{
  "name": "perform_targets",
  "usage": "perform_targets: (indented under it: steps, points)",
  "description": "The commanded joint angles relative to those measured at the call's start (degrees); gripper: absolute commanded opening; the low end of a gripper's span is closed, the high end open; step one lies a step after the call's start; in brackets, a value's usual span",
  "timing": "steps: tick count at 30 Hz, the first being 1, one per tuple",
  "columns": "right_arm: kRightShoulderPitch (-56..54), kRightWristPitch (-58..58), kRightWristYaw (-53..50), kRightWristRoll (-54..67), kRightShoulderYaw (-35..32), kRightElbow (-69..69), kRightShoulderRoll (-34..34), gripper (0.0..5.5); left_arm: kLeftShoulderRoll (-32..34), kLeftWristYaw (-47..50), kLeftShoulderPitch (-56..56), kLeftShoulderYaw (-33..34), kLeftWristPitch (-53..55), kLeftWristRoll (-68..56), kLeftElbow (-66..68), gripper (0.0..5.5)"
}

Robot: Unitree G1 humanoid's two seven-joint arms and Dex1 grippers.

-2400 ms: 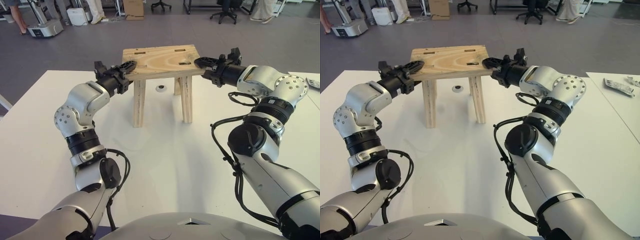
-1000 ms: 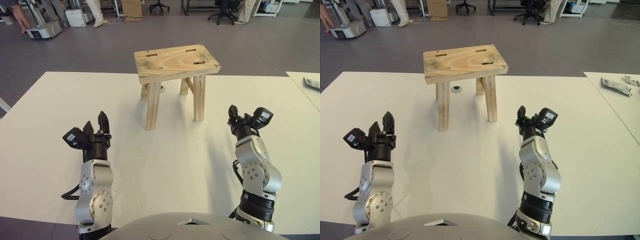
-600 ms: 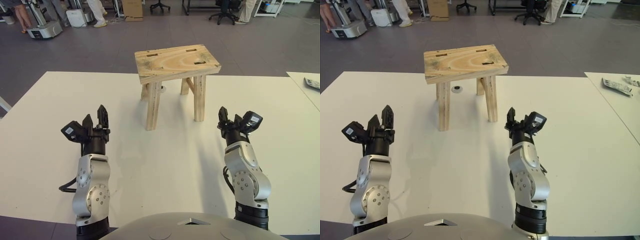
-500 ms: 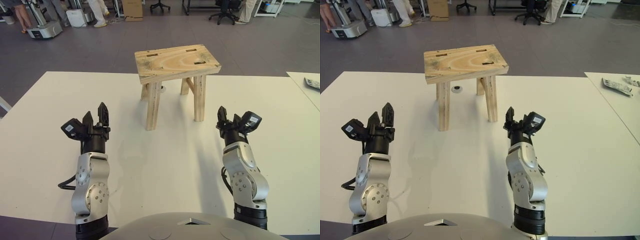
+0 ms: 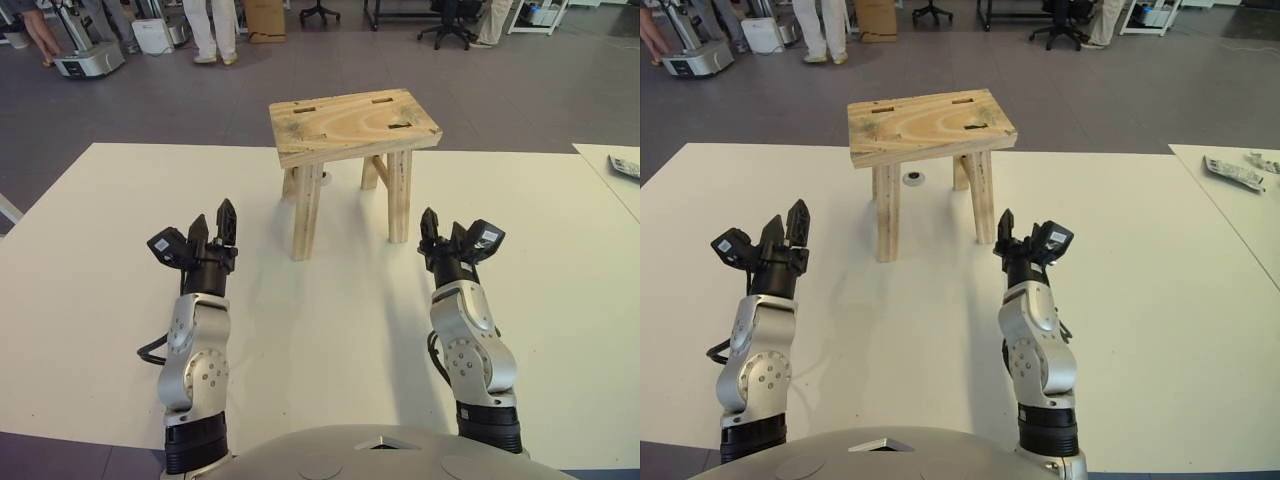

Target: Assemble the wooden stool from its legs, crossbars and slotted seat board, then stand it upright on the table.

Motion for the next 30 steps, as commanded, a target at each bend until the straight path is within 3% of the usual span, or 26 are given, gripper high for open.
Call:
perform_targets:
  steps: [1,13,30]
  points:
    - [-1.7,-0.8,-0.3,-1.0,-0.2,0.4,3.4,3.39,0.3,-0.4,-0.4,0.5,0.2,0.7,1.3,3.38]
    - [0.2,-3.9,-4.5,-2.7,0.6,-0.9,6.3,3.39,2.8,-2.1,-4.8,2.1,2.3,-0.5,2.5,3.38]
    - [-2.4,-3.7,-4.4,-1.8,0.6,-0.2,4.0,3.39,0.5,-1.7,-3.0,2.6,1.0,0.7,0.7,3.38]
